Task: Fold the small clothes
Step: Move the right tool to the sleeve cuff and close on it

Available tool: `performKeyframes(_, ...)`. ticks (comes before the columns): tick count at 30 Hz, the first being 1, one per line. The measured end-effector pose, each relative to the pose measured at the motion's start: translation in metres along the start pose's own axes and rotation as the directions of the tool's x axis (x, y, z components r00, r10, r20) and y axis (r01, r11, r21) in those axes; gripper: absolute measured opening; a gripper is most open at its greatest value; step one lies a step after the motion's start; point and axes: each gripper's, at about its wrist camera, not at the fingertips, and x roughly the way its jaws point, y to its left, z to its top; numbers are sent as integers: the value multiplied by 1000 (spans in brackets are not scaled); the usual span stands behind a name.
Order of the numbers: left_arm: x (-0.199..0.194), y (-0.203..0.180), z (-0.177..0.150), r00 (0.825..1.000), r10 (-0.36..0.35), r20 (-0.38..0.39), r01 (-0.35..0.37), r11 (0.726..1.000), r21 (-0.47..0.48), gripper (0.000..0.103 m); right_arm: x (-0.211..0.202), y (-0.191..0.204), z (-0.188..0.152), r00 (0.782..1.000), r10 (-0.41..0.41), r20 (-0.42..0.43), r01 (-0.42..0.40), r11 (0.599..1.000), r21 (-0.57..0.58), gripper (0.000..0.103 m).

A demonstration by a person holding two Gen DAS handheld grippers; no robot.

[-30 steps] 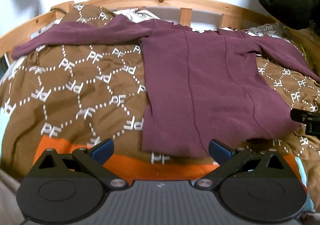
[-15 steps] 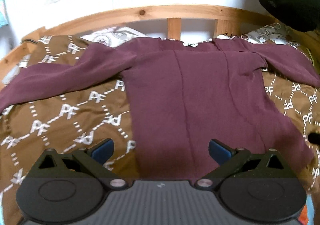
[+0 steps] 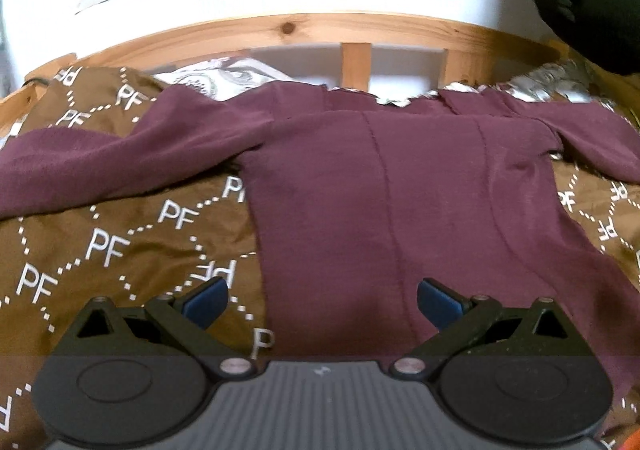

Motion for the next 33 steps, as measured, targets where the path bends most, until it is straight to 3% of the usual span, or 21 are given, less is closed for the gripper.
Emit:
performKeyframes(4, 11, 15, 1, 999, -3, -40, -1, 994, -109, 102, 21, -14, 3, 1000, -11, -3, 11, 993, 119, 102)
performKeyframes(6, 16, 22, -1, 998, -17, -54, 8, 988, -152, 102, 26, -25, 2, 999, -7, 48, -3, 976, 217, 102)
performKeyframes(9, 21, 28, -7, 998, -18, -60, 8, 985, -173, 102, 30, -47, -5, 991, -17, 135, -38, 920, 389, 102)
performKeyframes(12, 27, 31, -9, 997, -17, -73, 3, 983, -184, 102, 37, -65, -10, 984, -111, 142, 26, 866, 499, 102)
performKeyframes(15, 30, 30, -11, 996, -33, -77, 17, 981, -196, 102, 42, -87, -15, 965, -224, 134, 105, 802, 588, 101)
performKeyframes(18, 34, 27, -14, 996, -40, -77, 26, 984, -178, 102, 46, -116, -19, 954, -261, 147, 95, 731, 676, 98)
performKeyframes(20, 37, 24, -16, 997, -29, -78, 16, 988, -156, 102, 48, -138, -23, 946, -294, 137, 98, 662, 743, 94)
performKeyframes(24, 43, 25, -18, 997, -8, -80, -4, 988, -156, 102, 61, -169, -25, 925, -380, 18, 210, 550, 809, 81)
performKeyframes(30, 46, 31, -19, 996, 0, -87, -16, 983, -181, 102, 89, -205, -26, 917, -390, -84, 246, 388, 888, 78)
performKeyframes(33, 46, 31, -19, 996, 0, -86, -16, 984, -179, 102, 99, -215, -31, 926, -362, -104, 233, 333, 914, 76)
